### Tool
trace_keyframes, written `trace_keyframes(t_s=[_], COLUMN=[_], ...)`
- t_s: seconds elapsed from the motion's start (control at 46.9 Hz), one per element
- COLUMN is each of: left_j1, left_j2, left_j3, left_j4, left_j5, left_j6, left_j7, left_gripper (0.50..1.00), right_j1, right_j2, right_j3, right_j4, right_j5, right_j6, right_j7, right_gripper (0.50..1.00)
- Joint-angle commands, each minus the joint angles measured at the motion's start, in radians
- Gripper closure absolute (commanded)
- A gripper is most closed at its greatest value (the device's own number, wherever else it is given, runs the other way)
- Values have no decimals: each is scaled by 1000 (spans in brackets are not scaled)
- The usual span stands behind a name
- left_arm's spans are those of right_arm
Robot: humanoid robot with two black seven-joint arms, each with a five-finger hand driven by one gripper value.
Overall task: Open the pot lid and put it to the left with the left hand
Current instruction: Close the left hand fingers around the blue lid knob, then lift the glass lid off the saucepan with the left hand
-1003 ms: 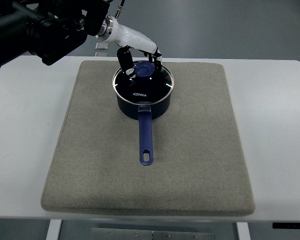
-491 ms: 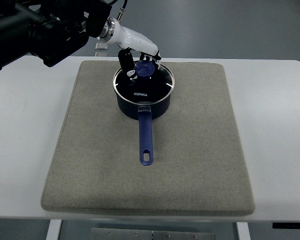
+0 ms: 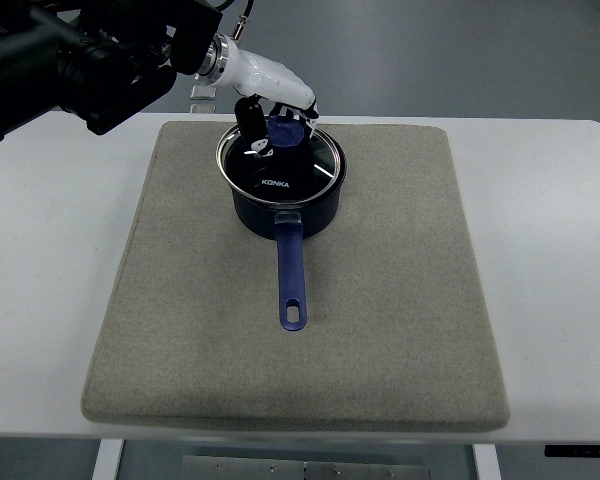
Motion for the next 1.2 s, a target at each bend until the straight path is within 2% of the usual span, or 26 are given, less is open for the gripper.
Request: trace_keyframes(t_s=[0.0,0.961,1.174], left_j1=[0,-15,-18], left_j2=[0,-12,15], left_j3=[0,-3,-3], left_j4=[0,1,6], left_j5=[1,-2,-3], left_j6=[4,4,4], left_j7=[0,0,0], left_gripper=[1000,1000,1000], right_j1=[0,0,0], right_j2=[0,0,0], right_j3=[0,0,0], right_j4=[1,1,1], right_j5=[0,0,0], right_j6=[0,0,0], right_j7=[0,0,0], right_gripper=[583,583,583])
